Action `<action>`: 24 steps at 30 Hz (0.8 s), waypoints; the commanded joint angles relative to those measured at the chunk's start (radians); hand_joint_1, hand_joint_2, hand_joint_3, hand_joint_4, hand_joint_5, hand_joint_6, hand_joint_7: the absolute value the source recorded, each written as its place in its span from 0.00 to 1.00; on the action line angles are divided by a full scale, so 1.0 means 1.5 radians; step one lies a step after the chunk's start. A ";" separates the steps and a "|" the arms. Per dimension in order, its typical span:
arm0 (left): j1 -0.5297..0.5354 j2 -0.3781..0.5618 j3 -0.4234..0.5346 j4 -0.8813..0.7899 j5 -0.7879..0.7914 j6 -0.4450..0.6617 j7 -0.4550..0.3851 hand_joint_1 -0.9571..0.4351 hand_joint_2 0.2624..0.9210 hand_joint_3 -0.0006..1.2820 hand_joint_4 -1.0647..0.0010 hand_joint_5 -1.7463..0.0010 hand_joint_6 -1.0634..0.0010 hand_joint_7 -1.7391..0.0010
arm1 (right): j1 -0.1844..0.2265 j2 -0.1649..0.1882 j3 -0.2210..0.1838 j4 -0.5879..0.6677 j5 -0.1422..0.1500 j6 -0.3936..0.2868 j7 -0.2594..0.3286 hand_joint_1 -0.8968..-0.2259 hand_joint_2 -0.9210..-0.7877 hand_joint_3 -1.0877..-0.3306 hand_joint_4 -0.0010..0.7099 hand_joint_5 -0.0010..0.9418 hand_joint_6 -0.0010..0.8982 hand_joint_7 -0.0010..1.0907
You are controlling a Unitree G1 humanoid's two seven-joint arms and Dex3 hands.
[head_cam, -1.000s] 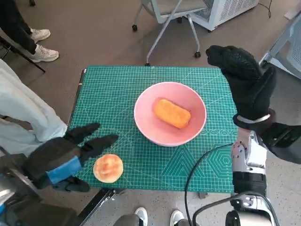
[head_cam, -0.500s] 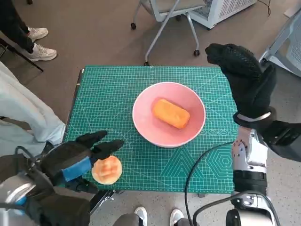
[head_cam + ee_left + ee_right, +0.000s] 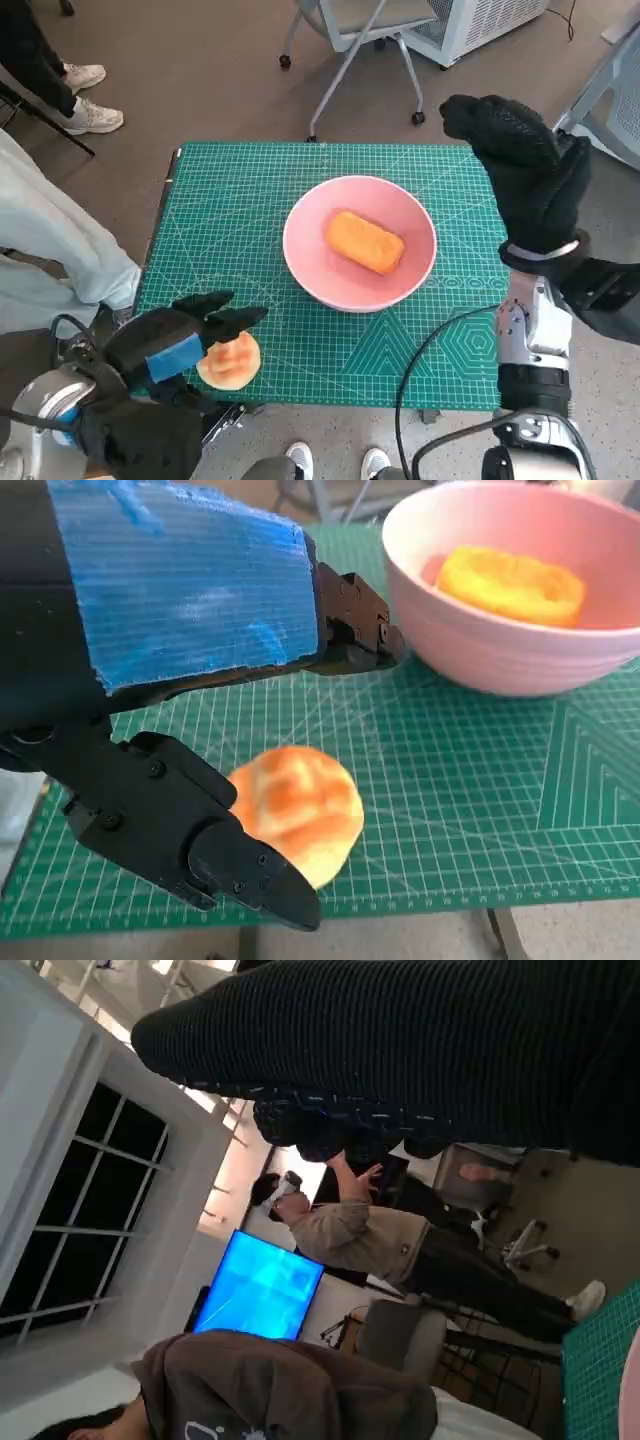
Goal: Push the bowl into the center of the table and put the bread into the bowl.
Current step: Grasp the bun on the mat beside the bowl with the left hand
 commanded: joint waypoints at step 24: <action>-0.017 0.003 -0.113 0.104 0.132 -0.051 0.063 0.79 0.81 0.03 0.46 0.97 0.42 0.97 | 0.009 -0.008 -0.014 0.003 0.016 0.018 0.012 0.30 0.00 0.40 0.24 0.01 0.04 0.39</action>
